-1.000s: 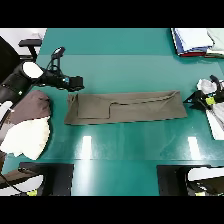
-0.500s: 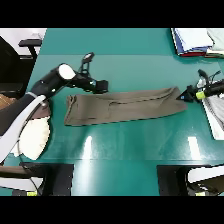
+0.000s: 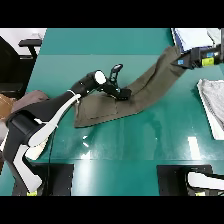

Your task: Fold the shirts.

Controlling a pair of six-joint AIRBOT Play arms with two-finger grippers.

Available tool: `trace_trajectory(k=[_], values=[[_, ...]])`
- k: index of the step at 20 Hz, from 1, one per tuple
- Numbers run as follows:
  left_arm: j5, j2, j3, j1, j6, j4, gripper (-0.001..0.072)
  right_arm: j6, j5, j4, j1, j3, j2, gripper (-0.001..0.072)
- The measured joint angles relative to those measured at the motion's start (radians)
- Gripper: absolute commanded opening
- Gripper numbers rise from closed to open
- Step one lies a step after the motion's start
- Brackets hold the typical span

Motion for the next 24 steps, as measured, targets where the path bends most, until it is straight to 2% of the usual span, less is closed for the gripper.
trace_trajectory(k=[8, 11, 15, 20, 21, 23, 24], values=[[0.036, -0.058, 0.038, -0.021, -0.027, -0.018, 0.0021, 0.028, -0.037, 0.033, 0.219, 0.054, 0.024, 0.0016], [-0.004, -0.035, 0.040, 0.010, -0.030, 0.002, 0.0021, 0.030, -0.068, 0.037, 0.278, 0.056, 0.026, 0.0016], [-0.116, 0.098, 0.041, 0.108, -0.031, 0.114, 0.0021, 0.031, -0.102, 0.037, 0.352, 0.058, 0.026, 0.0016], [-0.195, 0.378, 0.041, 0.315, -0.032, 0.326, 0.0022, 0.016, -0.203, 0.037, 0.521, 0.058, -0.035, 0.0017], [-0.201, 0.433, 0.041, 0.360, -0.032, 0.354, 0.0022, 0.011, -0.231, 0.037, 0.567, 0.058, -0.060, 0.0049], [-0.211, 0.524, 0.042, 0.436, -0.032, 0.391, 0.0022, -0.013, -0.294, 0.039, 0.665, 0.060, -0.118, 0.0430], [-0.215, 0.558, 0.042, 0.466, -0.032, 0.404, 0.0022, -0.034, -0.319, 0.037, 0.712, 0.068, -0.151, 0.0488]])
